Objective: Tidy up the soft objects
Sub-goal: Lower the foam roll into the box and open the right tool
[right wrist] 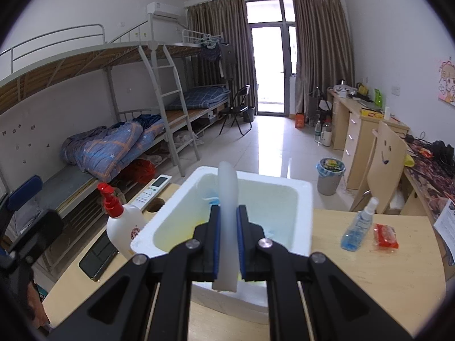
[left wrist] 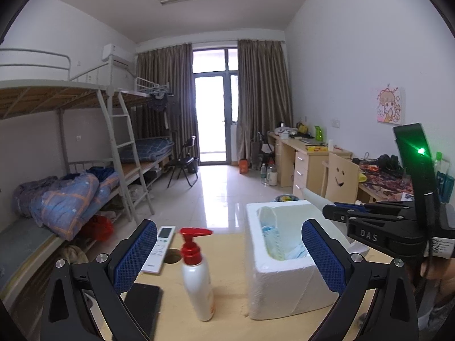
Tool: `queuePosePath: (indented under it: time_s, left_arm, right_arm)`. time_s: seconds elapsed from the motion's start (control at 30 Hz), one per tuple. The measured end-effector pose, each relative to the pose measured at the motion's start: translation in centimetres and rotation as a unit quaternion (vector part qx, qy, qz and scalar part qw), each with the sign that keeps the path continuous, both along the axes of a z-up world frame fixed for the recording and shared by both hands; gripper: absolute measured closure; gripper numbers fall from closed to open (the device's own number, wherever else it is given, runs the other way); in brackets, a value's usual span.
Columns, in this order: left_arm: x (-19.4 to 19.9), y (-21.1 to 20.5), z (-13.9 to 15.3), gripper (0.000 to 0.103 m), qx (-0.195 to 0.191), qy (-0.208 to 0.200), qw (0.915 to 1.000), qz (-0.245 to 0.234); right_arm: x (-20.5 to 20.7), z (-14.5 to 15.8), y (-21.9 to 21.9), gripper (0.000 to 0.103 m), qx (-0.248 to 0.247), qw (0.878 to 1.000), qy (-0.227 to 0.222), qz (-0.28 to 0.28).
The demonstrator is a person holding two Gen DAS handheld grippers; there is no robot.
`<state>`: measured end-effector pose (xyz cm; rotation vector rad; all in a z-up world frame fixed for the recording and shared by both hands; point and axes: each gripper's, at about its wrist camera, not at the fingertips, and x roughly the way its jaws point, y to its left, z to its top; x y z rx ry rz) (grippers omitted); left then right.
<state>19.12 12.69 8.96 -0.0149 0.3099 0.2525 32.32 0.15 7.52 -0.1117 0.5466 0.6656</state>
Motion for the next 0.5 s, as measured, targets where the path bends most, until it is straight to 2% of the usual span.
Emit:
queuePosePath:
  time_s: [0.23,0.3,0.4,0.43,0.47,0.5]
  left_arm:
    - [-1.2,1.1,0.1,0.001,-0.001,-0.007,0.9997,0.021]
    - [-1.3,1.3,0.1,0.001,0.001,-0.007,0.9996,0.026]
    - [-1.4,1.7,0.0,0.001,-0.003,-0.007,0.9996,0.029]
    - [-1.4,1.6,0.0,0.001,-0.003,-0.007,0.9995,0.029]
    - [-1.5,1.7,0.0,0.001,-0.003,-0.008,0.9995,0.029]
    - [-1.5,1.7,0.0,0.001,-0.003,-0.007,0.9995,0.030]
  right_arm:
    - [1.1,-0.6,1.4,0.090,-0.005,1.000,0.013,0.000]
    - [1.5,-0.8,1.5,0.087,-0.006,1.000,0.018,-0.002]
    - [1.9,-0.9,1.8,0.067,-0.011,1.000,0.022,-0.007]
    - [1.9,-0.9,1.8,0.050,-0.010,1.000,0.023,-0.010]
    - [1.8,-0.8,1.7,0.038,-0.006,1.000,0.023,-0.011]
    - [1.7,-0.7,1.7,0.035,-0.001,1.000,0.022,-0.011]
